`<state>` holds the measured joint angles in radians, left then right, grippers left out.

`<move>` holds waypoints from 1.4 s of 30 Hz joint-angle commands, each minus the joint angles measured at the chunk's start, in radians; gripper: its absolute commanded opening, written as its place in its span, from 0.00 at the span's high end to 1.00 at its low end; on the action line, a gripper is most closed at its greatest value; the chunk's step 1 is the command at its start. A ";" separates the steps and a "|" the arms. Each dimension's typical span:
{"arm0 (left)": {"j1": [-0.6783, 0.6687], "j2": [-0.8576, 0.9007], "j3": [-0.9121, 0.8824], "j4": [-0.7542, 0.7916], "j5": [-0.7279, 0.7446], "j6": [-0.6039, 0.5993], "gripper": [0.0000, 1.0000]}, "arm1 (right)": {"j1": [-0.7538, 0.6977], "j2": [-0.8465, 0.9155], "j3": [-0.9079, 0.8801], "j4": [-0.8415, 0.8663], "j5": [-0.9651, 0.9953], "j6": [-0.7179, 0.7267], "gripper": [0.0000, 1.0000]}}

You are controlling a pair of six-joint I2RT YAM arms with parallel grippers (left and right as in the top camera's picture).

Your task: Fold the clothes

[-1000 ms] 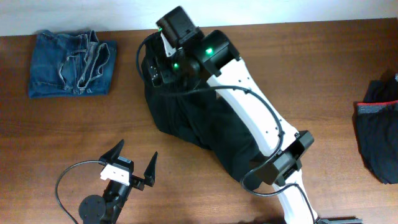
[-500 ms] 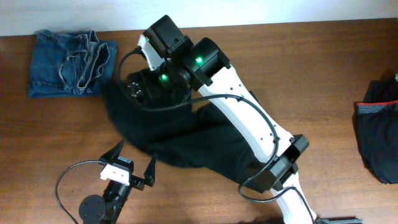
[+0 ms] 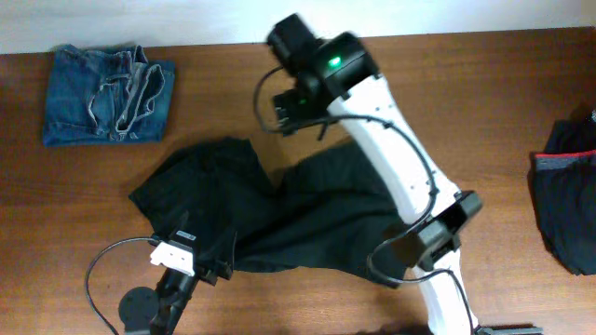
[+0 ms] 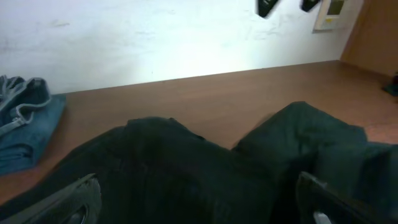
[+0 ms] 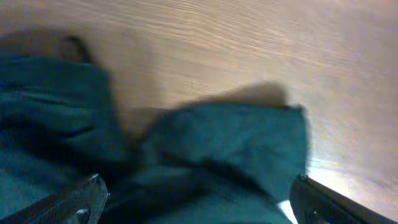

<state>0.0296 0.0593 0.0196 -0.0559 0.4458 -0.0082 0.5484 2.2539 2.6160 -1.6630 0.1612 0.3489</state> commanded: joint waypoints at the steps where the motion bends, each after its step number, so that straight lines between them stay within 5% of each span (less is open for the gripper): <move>1: 0.006 0.009 0.069 0.018 0.050 -0.025 0.01 | -0.109 -0.041 0.011 -0.036 -0.004 0.011 0.01; 8: 0.006 0.259 0.243 0.052 0.277 0.036 0.01 | -0.335 -0.041 0.011 -0.036 -0.240 -0.004 0.01; 11: 0.006 0.381 0.327 0.200 0.456 0.078 0.01 | -0.398 -0.041 0.011 -0.036 -0.314 -0.059 0.01; 14: 0.006 0.454 0.397 0.284 0.450 0.076 0.01 | -0.431 -0.041 0.011 -0.036 -0.315 -0.064 0.01; 16: 0.006 0.563 0.534 0.153 0.415 0.057 0.01 | -0.448 -0.041 0.011 -0.035 -0.315 -0.064 0.01; 22: 0.006 1.057 1.156 -0.647 0.351 0.126 0.01 | -0.465 -0.041 0.011 -0.036 -0.299 -0.064 0.01; 25: 0.005 1.175 1.244 -0.675 0.395 0.117 0.01 | -0.465 -0.041 0.011 -0.036 -0.300 -0.064 0.01; 27: 0.002 1.220 1.266 -0.664 0.354 0.035 0.01 | -0.465 -0.041 0.011 -0.036 -0.300 -0.064 0.01; 30: -0.029 1.286 1.298 -0.704 0.095 -0.199 0.01 | -0.465 -0.041 0.011 -0.036 -0.300 -0.064 0.01; 35: -0.136 1.378 1.321 -0.819 -0.270 -0.376 0.01 | -0.465 -0.041 0.011 -0.036 -0.300 -0.064 0.01; 42: -0.179 1.552 1.321 -0.869 -0.342 -0.477 0.01 | -0.464 -0.041 0.011 -0.036 -0.301 -0.064 0.01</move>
<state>-0.1490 1.5280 1.3201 -0.9199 0.1787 -0.4103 0.0910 2.2505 2.6179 -1.6928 -0.1333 0.2878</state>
